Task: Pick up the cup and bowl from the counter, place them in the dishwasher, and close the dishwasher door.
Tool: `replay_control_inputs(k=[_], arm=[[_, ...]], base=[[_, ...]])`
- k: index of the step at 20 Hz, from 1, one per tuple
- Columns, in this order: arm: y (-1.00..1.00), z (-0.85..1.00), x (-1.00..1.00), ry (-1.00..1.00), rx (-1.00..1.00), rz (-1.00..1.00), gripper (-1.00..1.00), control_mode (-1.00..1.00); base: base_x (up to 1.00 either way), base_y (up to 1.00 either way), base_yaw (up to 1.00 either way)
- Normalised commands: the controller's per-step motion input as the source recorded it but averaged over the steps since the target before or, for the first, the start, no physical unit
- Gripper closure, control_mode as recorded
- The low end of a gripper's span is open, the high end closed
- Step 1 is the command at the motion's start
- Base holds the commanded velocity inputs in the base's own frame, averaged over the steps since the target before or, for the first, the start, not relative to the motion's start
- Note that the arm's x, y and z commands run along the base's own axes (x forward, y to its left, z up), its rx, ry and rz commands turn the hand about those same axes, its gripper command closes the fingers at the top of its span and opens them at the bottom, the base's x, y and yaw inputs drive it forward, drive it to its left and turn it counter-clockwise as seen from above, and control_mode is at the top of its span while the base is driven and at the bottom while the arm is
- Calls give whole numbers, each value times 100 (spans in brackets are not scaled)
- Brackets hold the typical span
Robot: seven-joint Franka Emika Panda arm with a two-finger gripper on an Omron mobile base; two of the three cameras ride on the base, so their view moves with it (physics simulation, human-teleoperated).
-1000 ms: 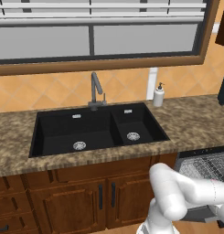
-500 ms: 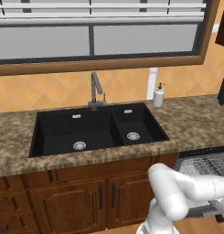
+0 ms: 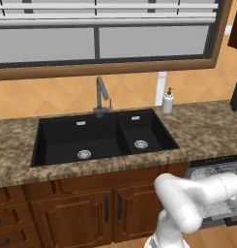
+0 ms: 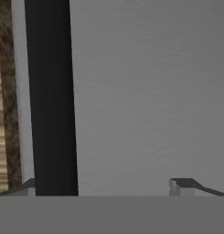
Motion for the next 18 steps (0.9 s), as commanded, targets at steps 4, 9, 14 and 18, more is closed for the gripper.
replay_control_inputs(k=[4, 9, 14, 18], arm=[[0, 23, 100, 5, 0, 0, -100, -100], [0, 24, 97, 7, 0, 0, -100, -100], [0, 21, 100, 9, 0, 0, -100, -100], [0, 21, 94, 13, 0, 0, -100, -100]], base=[[0, 0, 0], [0, 0, 0], [0, 0, 0], [0, 0, 0]])
